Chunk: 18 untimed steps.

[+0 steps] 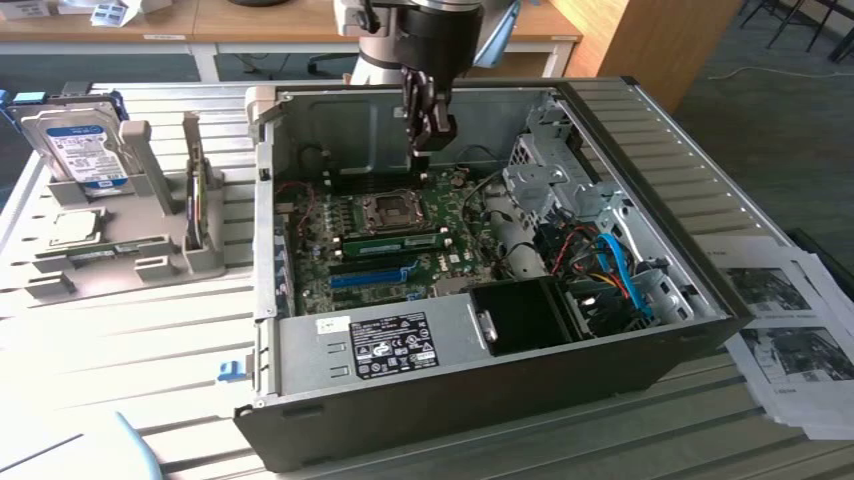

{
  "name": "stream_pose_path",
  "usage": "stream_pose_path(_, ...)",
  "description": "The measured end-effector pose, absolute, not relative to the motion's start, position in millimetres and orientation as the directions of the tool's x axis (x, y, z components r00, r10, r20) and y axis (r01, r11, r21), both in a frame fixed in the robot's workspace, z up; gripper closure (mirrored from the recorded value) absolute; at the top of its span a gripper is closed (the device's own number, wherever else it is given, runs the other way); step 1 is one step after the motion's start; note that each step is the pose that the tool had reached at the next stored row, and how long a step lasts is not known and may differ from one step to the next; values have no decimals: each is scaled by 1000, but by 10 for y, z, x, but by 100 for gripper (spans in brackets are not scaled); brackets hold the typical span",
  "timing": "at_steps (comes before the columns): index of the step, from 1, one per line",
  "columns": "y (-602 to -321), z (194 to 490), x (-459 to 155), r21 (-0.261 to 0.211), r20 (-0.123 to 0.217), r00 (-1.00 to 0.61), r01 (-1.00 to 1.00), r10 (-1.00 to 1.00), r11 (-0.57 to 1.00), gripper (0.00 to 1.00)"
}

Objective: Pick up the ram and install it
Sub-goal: 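Insert the ram into the slot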

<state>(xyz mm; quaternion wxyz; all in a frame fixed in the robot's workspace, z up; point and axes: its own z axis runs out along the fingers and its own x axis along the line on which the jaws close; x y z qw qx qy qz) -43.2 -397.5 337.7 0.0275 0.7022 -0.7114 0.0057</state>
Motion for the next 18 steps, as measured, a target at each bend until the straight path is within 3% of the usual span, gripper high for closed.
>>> stream_pose_path(18,-3974,3368,-90,31,47,-12,-999,-999,14,91)
